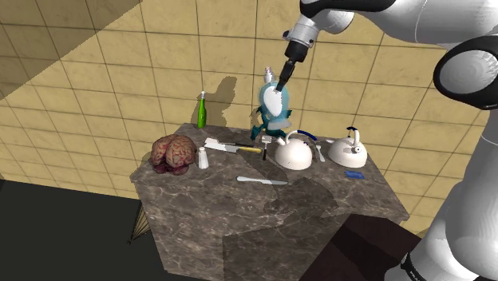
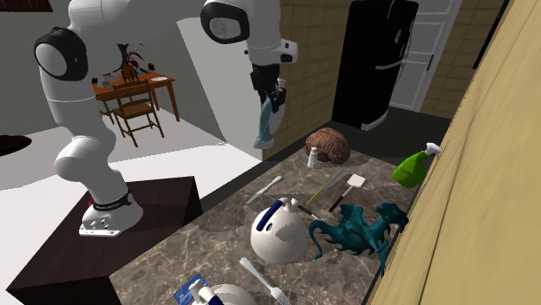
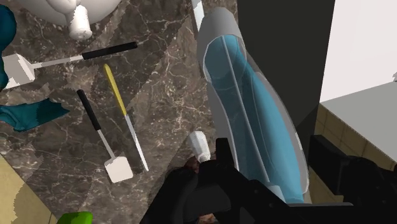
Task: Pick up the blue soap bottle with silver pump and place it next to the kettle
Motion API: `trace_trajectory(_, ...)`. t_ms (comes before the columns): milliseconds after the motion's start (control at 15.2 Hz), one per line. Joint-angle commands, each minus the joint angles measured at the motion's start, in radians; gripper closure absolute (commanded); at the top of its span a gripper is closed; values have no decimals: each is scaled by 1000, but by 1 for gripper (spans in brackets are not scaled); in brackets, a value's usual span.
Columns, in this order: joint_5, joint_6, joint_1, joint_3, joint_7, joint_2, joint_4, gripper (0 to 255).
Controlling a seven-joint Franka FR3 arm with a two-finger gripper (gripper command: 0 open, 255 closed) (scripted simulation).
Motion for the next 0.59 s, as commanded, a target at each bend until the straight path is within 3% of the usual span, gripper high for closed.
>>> trace_trajectory(0, 5, -33, -5, -1, 9, 15, 48, 255)
trace_trajectory(396, 22, -127, -23, -5, 35, 55, 183, 255)
trace_trajectory(528, 14, -130, -27, -11, 21, 26, 152, 255)
